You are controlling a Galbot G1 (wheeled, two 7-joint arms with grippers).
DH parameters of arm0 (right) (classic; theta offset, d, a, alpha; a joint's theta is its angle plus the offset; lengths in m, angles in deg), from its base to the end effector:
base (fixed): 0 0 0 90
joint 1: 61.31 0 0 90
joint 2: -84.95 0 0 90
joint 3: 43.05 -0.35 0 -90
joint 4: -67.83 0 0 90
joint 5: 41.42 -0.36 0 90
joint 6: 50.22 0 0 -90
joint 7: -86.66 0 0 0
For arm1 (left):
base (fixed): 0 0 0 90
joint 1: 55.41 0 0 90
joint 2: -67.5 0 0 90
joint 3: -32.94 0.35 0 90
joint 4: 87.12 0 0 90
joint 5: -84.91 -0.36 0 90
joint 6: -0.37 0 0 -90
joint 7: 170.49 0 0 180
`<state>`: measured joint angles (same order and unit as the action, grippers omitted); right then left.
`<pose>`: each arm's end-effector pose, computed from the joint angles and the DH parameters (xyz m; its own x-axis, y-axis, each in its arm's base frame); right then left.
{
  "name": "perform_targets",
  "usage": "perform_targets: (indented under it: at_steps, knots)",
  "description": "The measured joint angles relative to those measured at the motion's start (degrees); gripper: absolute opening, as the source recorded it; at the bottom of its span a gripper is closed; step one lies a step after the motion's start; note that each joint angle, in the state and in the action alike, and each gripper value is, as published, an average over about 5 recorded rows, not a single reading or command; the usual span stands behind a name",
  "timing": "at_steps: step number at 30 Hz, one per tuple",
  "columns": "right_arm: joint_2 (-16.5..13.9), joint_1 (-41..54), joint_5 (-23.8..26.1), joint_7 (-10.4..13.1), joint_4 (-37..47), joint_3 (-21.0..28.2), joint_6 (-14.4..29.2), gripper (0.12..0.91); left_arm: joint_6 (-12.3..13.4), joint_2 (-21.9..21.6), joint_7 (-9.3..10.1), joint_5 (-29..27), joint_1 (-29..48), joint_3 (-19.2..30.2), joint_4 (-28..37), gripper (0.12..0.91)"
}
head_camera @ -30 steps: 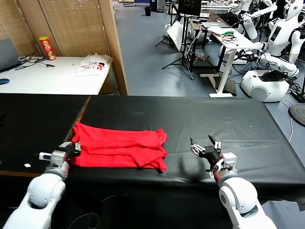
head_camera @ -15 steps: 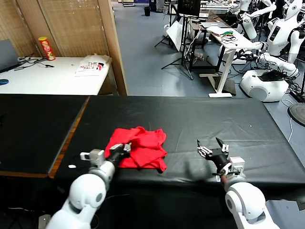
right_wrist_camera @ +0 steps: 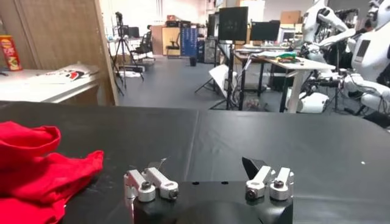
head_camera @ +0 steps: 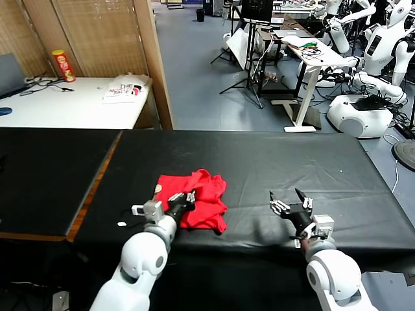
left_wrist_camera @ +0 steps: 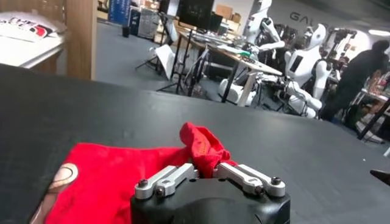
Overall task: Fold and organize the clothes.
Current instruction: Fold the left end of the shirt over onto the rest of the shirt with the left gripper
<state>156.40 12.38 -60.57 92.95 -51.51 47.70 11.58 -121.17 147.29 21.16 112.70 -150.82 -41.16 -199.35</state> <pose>0.2546 -0.0513 -0.2473 -0.9550 -0.0639 0.2896 -0.0700 0.9975 -0.0108 0.2977 -0.0520 -0.2558 -0.8985 0.2873 0.3319 0.2063 0.9437 -0.2584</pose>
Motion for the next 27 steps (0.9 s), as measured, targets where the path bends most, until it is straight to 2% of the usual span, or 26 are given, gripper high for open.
perform_targets:
  at_steps: [8, 16, 18, 22, 27]
  knots:
    - [0.0, 0.3, 0.3, -0.1, 0.7, 0.6, 0.0, 0.798, 0.3, 3.0, -0.06, -0.3, 0.2, 0.1, 1.1, 0.159]
    - [0.2, 0.7, 0.7, -0.4, 1.3, 1.3, 0.1, 0.798, 1.9, 5.9, -0.33, -2.3, 0.7, 0.2, 3.9, 0.160]
    - [0.3, 1.0, 1.0, -0.5, 1.7, 1.6, 0.3, 0.798, 2.3, 6.6, -0.32, -2.3, 0.7, 0.2, 4.5, 0.186]
    - [0.4, 1.8, 1.5, -0.6, 2.6, 2.5, 0.4, 0.798, 2.5, 7.9, 0.18, 0.1, 0.7, 0.6, 5.0, 0.360]
    - [0.1, 3.4, 0.5, -2.1, 3.5, 4.6, -0.2, 0.798, 1.4, 10.1, 2.28, 7.4, 1.0, 0.2, 3.9, 0.611]
